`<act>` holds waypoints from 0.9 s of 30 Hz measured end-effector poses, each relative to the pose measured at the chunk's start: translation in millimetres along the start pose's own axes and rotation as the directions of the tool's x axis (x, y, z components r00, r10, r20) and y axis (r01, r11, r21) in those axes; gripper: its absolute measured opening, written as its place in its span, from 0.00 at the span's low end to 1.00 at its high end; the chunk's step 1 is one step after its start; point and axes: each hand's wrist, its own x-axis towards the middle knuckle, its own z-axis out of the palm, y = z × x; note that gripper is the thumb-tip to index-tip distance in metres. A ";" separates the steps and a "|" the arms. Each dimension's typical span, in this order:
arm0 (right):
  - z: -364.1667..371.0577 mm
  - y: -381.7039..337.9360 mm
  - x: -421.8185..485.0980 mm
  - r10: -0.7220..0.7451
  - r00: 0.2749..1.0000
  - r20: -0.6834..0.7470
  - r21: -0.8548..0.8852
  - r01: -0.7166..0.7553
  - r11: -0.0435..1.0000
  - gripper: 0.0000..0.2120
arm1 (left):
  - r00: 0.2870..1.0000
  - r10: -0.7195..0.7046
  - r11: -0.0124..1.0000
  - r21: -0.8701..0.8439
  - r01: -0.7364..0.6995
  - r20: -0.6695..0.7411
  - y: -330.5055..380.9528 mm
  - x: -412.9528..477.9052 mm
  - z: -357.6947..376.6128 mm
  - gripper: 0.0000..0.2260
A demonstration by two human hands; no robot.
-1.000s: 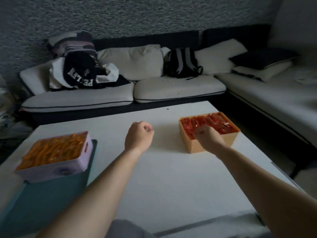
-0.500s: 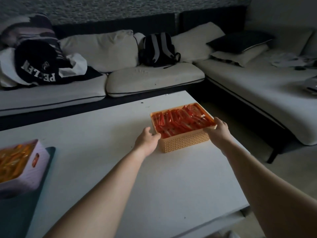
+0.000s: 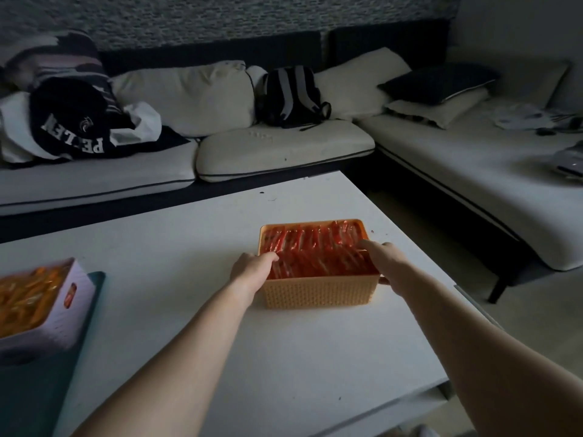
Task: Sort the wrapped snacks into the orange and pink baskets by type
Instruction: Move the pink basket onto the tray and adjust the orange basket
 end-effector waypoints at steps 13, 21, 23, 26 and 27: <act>103.6 -46.7 -122.5 -0.136 0.956 0.260 -0.044 0.153 0.987 0.22 | 0.983 -0.004 0.996 -0.087 -0.012 -0.183 -42.6 -80.6 -194.5 0.12; 212.3 -81.8 -209.1 -0.164 0.842 0.514 -0.168 0.286 0.943 0.23 | 0.936 -0.147 0.959 -0.276 0.056 -0.321 -123.8 -153.2 -323.0 0.05; 239.5 -84.2 -228.3 -0.127 0.810 0.572 -0.222 0.301 0.927 0.24 | 0.909 -0.186 0.955 -0.285 0.079 -0.374 -148.9 -169.1 -350.4 0.06; 277.5 -82.8 -250.4 -0.059 0.752 0.657 -0.289 0.322 0.902 0.24 | 0.886 -0.253 0.942 -0.307 0.134 -0.390 -185.5 -183.1 -383.6 0.12; 289.9 -81.8 -256.7 -0.038 0.724 0.689 -0.300 0.332 0.894 0.23 | 0.878 -0.270 0.938 -0.314 0.147 -0.395 -199.6 -182.8 -393.3 0.16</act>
